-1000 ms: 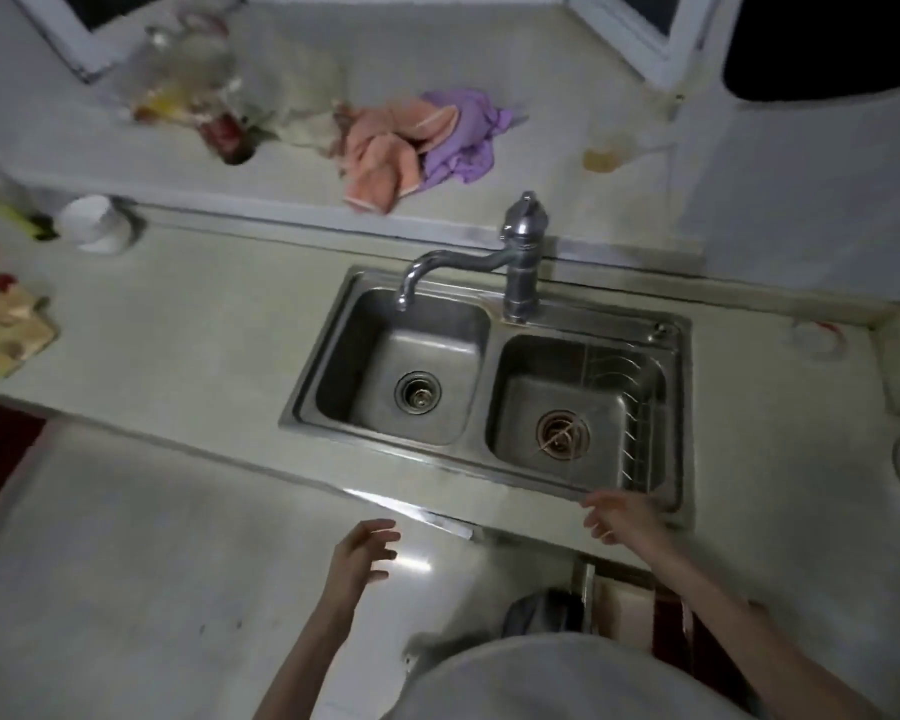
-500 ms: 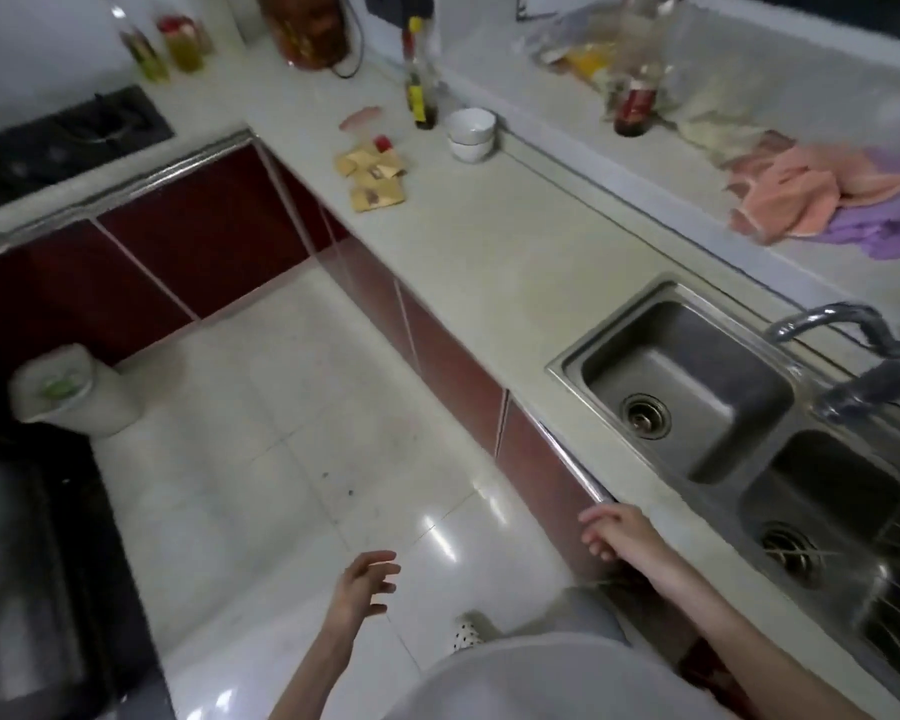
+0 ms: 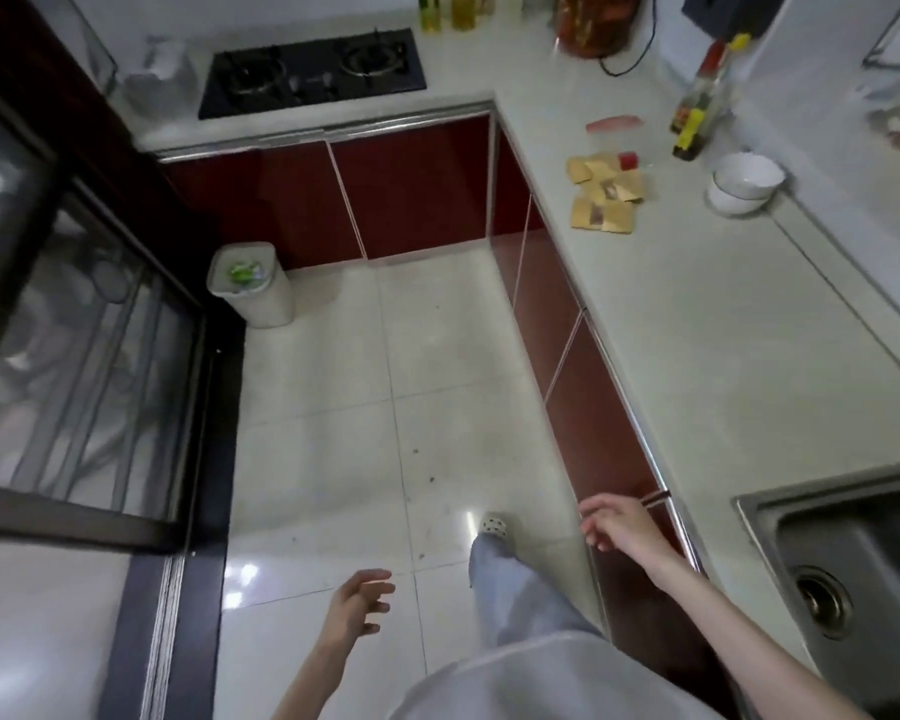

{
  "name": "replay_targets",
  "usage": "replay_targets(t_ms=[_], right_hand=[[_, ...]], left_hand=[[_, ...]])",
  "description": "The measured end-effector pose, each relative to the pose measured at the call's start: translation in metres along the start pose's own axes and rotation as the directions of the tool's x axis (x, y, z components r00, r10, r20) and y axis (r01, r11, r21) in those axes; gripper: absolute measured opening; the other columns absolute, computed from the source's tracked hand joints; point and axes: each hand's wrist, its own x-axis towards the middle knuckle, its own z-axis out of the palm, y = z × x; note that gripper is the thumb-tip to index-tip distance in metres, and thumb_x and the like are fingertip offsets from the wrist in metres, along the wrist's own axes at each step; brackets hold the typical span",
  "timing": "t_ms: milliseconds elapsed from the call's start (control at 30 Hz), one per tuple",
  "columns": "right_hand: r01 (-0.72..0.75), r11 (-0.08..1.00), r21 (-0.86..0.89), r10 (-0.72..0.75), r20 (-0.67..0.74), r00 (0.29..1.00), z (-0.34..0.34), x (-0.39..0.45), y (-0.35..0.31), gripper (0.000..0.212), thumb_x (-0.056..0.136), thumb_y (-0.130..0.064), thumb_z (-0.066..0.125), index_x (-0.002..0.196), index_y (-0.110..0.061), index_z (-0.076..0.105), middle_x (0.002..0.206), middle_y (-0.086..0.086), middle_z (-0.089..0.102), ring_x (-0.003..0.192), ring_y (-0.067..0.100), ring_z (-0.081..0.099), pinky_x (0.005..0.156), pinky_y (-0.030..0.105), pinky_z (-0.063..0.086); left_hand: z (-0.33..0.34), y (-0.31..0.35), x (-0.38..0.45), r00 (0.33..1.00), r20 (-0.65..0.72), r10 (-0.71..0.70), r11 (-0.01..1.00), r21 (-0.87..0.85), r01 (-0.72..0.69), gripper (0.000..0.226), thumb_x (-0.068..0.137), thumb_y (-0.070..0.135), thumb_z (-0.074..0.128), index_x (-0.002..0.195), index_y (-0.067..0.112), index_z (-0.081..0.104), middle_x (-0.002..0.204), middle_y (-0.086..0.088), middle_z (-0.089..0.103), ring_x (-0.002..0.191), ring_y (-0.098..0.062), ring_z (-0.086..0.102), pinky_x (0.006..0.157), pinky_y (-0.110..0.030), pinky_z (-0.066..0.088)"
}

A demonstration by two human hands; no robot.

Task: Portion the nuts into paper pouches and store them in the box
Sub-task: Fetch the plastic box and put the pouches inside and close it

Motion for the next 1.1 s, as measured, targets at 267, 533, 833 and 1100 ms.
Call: replay_targets(t_ms=[267, 533, 833, 1100], right_hand=[[-0.139, 0.977, -0.163, 0.149, 0.049, 0.988, -0.003, 0.082, -0.023, 0.033, 0.083, 0.013, 0.037, 0.083, 0.001, 0.068, 0.051, 0.009, 0.061, 0.039, 0.016, 0.051, 0.04, 0.019, 0.037], [-0.205, 0.923, -0.325, 0.25, 0.101, 0.963, -0.012, 0.133, -0.058, 0.03, 0.086, 0.01, 0.041, 0.081, -0.002, 0.068, 0.067, 0.02, 0.062, 0.055, 0.026, 0.052, 0.048, 0.024, 0.039], [-0.122, 0.909, -0.399, 0.202, 0.165, 0.966, 0.045, 0.216, -0.181, 0.03, 0.084, 0.011, 0.037, 0.083, -0.003, 0.064, 0.064, 0.016, 0.06, 0.05, 0.021, 0.051, 0.044, 0.022, 0.037], [0.006, 0.926, -0.378, 0.078, 0.207, 0.975, 0.134, 0.312, -0.344, 0.038, 0.083, 0.012, 0.032, 0.082, -0.005, 0.065, 0.061, 0.011, 0.062, 0.047, 0.018, 0.052, 0.042, 0.017, 0.037]], left_hand=[[-0.01, 0.107, 0.056, 0.994, -0.1, 0.052, 0.996, -0.061, -0.058, 0.017, 0.092, 0.005, 0.054, 0.101, 0.011, 0.068, 0.094, -0.007, 0.072, 0.075, -0.02, 0.062, 0.065, -0.029, 0.045], [-0.028, 0.177, 0.098, 0.98, -0.183, 0.077, 0.988, -0.119, -0.1, 0.021, 0.095, 0.007, 0.048, 0.108, 0.011, 0.065, 0.101, -0.007, 0.07, 0.087, -0.024, 0.061, 0.072, -0.032, 0.048], [-0.061, 0.176, 0.167, 0.986, -0.157, -0.056, 0.978, -0.206, 0.023, 0.021, 0.096, 0.004, 0.048, 0.108, 0.006, 0.064, 0.102, -0.015, 0.07, 0.082, -0.026, 0.062, 0.067, -0.031, 0.046], [-0.136, 0.226, 0.234, 0.966, -0.174, -0.191, 0.956, -0.257, 0.143, 0.022, 0.093, -0.001, 0.047, 0.105, 0.005, 0.064, 0.096, -0.013, 0.068, 0.075, -0.023, 0.058, 0.064, -0.027, 0.039]])
